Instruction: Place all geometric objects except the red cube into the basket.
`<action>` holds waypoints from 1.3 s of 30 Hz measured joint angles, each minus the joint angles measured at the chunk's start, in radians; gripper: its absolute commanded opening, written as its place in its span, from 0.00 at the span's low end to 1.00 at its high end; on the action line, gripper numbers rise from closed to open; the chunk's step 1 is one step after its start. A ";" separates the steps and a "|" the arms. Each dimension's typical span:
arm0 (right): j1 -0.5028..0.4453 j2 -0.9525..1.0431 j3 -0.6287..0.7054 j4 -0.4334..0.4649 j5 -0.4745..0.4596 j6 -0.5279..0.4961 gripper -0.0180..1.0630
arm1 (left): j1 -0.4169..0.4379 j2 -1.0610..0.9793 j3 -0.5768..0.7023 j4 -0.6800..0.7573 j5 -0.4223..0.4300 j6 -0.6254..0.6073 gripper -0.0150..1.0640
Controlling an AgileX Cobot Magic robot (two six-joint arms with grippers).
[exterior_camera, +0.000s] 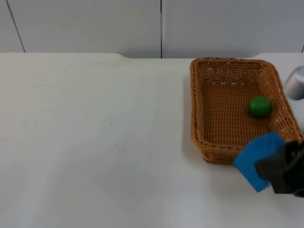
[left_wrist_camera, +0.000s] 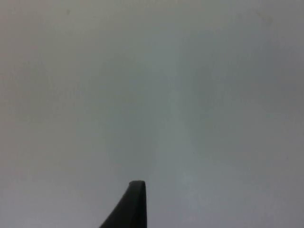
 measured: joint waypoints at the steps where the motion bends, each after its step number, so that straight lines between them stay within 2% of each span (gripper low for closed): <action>1: 0.000 -0.012 -0.022 0.079 0.011 -0.125 0.02 | 0.000 0.000 0.000 0.000 0.000 0.000 0.96; 3: 0.002 -0.015 -0.078 0.175 0.082 -0.280 0.02 | 0.000 0.000 0.000 0.000 0.000 0.000 0.96; 4: 0.002 -0.015 -0.078 0.175 0.082 -0.280 0.02 | 0.000 0.000 0.000 0.000 0.000 0.000 0.96; 5: 0.002 -0.015 -0.121 0.234 0.133 -0.370 0.02 | 0.000 0.000 0.000 0.000 0.000 0.000 0.96; 7: 0.002 -0.015 -0.218 0.374 0.291 -0.560 0.02 | 0.000 0.000 0.000 0.000 -0.002 0.000 0.96; 10: -0.029 -0.015 -0.399 0.661 0.520 -0.853 0.02 | 0.000 0.000 0.000 0.000 -0.004 0.002 0.96; 11: -0.029 -0.015 -0.399 0.661 0.520 -0.853 0.02 | 0.000 0.000 0.000 0.000 -0.004 0.002 0.96; 12: -0.044 -0.015 -0.440 0.756 0.582 -0.941 0.02 | 0.000 0.000 0.000 0.000 -0.006 0.002 0.96; 14: -0.091 -0.016 -0.505 0.896 0.657 -1.053 0.02 | 0.000 0.000 0.000 0.000 -0.006 0.002 0.96; 15: -0.113 -0.016 -0.520 0.932 0.676 -1.104 0.02 | 0.000 0.000 0.000 0.000 -0.006 0.002 0.96; 16: -0.113 -0.016 -0.520 0.932 0.676 -1.104 0.02 | 0.000 0.000 0.000 0.000 -0.006 0.002 0.96; 21: -0.268 0.000 -0.531 1.072 0.701 -1.258 0.02 | 0.000 0.000 0.000 0.000 -0.006 0.007 0.96; 25: -0.341 0.060 -0.536 1.104 0.677 -1.316 0.02 | 0.000 0.000 0.000 0.000 -0.007 0.009 0.96; 32: -0.366 0.274 -0.639 1.077 0.581 -1.339 0.02 | 0.000 0.000 0.000 0.000 -0.007 0.016 0.96; 36: -0.366 0.429 -0.732 1.073 0.474 -1.339 0.02 | 0.000 0.000 0.000 0.000 -0.015 0.018 0.96; 39: -0.366 0.477 -0.759 1.073 0.441 -1.339 0.02 | 0.000 0.000 0.000 0.000 -0.018 0.018 0.96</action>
